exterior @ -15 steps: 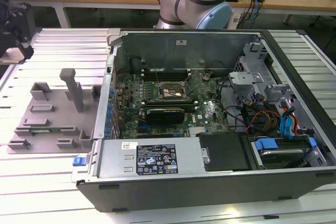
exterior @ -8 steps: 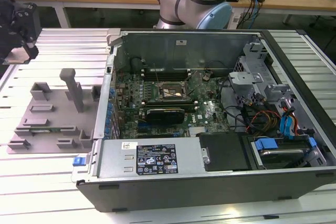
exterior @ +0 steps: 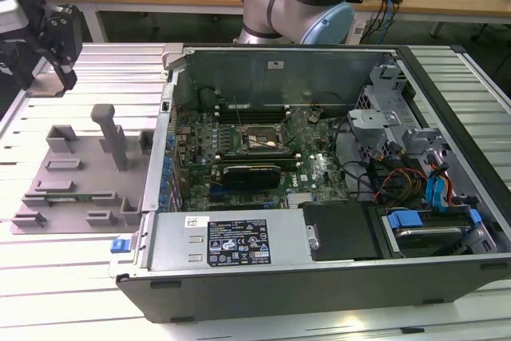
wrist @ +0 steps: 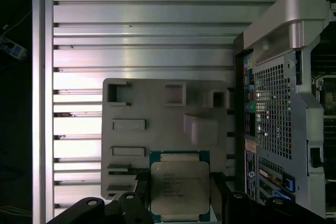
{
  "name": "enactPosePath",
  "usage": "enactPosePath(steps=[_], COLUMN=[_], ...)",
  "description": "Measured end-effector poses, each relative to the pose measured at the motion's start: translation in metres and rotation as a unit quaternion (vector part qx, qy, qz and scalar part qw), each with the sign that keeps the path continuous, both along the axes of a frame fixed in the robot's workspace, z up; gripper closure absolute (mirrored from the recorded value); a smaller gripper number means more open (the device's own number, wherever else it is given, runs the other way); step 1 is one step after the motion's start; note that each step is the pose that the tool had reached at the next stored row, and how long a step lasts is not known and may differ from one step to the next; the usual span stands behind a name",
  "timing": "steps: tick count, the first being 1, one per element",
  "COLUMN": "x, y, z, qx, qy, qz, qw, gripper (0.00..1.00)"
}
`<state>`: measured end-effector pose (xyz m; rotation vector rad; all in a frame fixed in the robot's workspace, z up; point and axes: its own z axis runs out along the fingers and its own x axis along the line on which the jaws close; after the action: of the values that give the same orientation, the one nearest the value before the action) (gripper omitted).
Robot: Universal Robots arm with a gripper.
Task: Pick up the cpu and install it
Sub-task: 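Pick up the cpu and move it towards the insertion slot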
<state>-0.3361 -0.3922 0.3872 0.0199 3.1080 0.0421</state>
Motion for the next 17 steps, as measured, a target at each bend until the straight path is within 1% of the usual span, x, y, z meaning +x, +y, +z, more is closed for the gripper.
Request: enactPosePath(steps=[2,4,6,7,8,14,17], x=[0.0054,0.0144,0.0191,0.0226,0.0283,0.0444,0.0607], y=[0.0000,-0.0001,-0.0001,-0.0002,-0.0002,-0.0004,-0.0006], z=[0.0000,0.0000,0.0000,0.0000,0.0000,0.0000,0.0000], qx=[0.0000,0.0000,0.0000,0.0000,0.0000,0.0000,0.0000], qy=[0.0000,0.0000,0.0000,0.0000,0.0000,0.0000,0.0000], qz=[0.000,0.000,0.000,0.000,0.000,0.000,0.000], qw=[1.0000,1.0000,1.0000,1.0000,1.0000,1.0000,1.0000], gripper=[0.46,0.46,0.46,0.46,0.46,0.46,0.46])
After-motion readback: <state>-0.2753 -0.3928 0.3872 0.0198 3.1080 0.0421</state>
